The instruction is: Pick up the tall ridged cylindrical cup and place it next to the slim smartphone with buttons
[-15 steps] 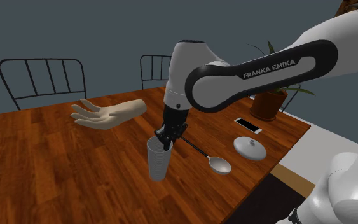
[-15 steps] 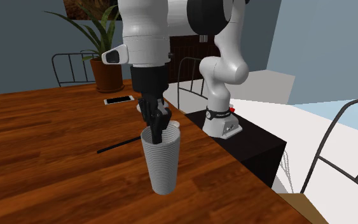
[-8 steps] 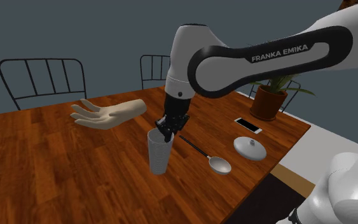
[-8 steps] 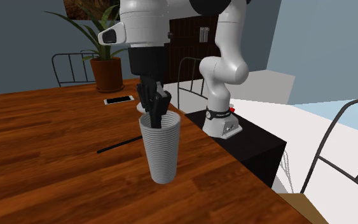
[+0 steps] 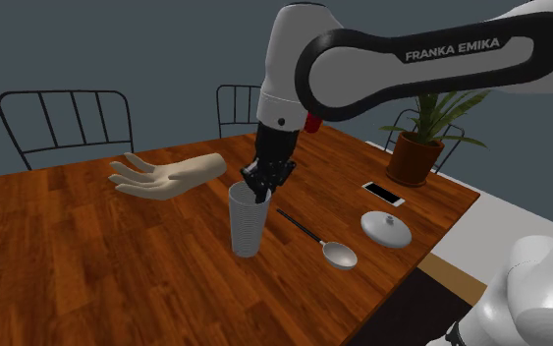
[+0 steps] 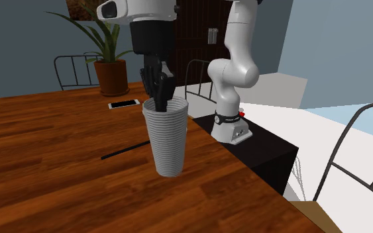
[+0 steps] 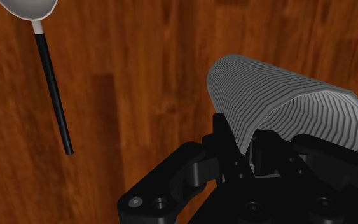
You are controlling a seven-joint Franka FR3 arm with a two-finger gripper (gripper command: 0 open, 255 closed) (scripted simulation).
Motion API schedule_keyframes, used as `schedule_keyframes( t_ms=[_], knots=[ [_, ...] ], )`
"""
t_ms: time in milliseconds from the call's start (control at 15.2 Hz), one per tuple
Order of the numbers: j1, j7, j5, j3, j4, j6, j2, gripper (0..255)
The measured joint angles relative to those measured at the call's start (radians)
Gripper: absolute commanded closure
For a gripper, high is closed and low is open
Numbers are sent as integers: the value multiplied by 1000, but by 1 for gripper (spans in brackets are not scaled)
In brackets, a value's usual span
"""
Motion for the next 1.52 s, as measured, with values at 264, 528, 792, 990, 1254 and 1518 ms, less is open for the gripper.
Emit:
schedule_keyframes(
  t_ms=[264, 528, 792, 990, 1254, 1518],
  knots=[
    [-1, 4, -1, -2, 49, -54, -5, 255],
    [-2, 8, -3, -4, 104, -108, -5, 255],
    [-4, 11, -6, -6, 162, -164, -2, 255],
    [-5, 16, -8, -6, 206, -205, 1, 255],
    [-6, 21, -11, -7, 267, -259, 7, 255],
    [-5, 30, -16, -6, 335, -315, 20, 255]
  ],
)
